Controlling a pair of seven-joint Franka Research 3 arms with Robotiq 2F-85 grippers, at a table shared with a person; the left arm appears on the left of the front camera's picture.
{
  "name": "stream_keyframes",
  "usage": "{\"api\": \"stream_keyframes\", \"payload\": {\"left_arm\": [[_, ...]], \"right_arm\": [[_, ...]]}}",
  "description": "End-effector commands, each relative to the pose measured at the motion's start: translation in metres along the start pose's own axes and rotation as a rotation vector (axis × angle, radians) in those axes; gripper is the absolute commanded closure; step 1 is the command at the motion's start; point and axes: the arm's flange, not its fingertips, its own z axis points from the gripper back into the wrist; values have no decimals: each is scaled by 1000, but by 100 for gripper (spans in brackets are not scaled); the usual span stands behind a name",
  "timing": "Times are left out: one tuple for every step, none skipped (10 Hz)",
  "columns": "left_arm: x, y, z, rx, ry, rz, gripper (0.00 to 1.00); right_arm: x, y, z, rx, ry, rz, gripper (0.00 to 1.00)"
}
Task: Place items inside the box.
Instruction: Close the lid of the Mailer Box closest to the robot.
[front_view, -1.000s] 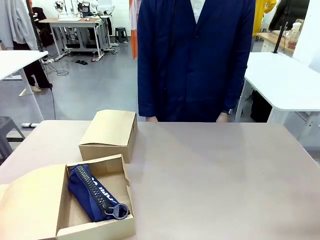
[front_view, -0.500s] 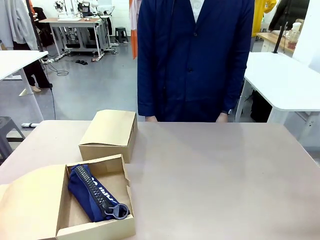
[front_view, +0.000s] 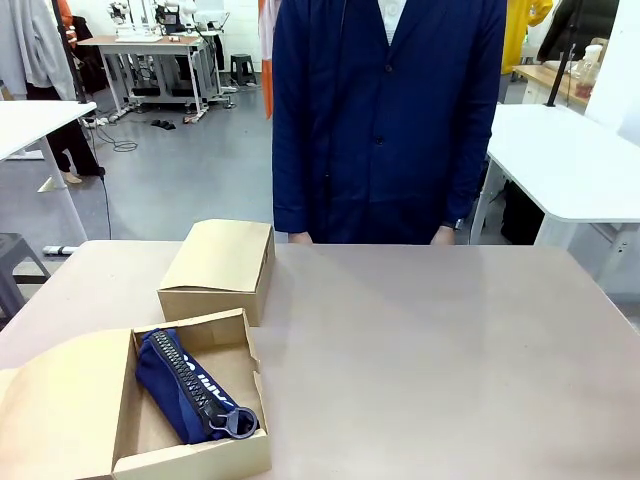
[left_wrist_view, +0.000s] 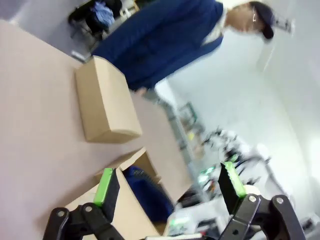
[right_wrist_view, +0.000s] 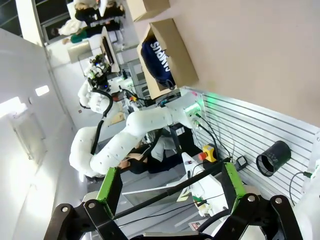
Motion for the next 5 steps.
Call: {"api": "stream_keyframes", "payload": {"left_arm": [[-9, -3, -41, 53, 154, -536, 0], [-14, -8, -63, 58, 212, -759, 0], [-14, -12, -78, 74, 209, -951, 0], [-10, -18, -89, 63, 201, -1113, 0], [-6, -22, -99, 48, 196, -1251, 0]], "right_arm": [[-2, 5, 2, 22, -3, -19, 0], [-2, 5, 2, 22, -3, -19, 0], [-2, 5, 2, 22, -3, -19, 0], [-2, 5, 2, 22, -3, -19, 0], [-2, 5, 2, 22, -3, -19, 0]]}}
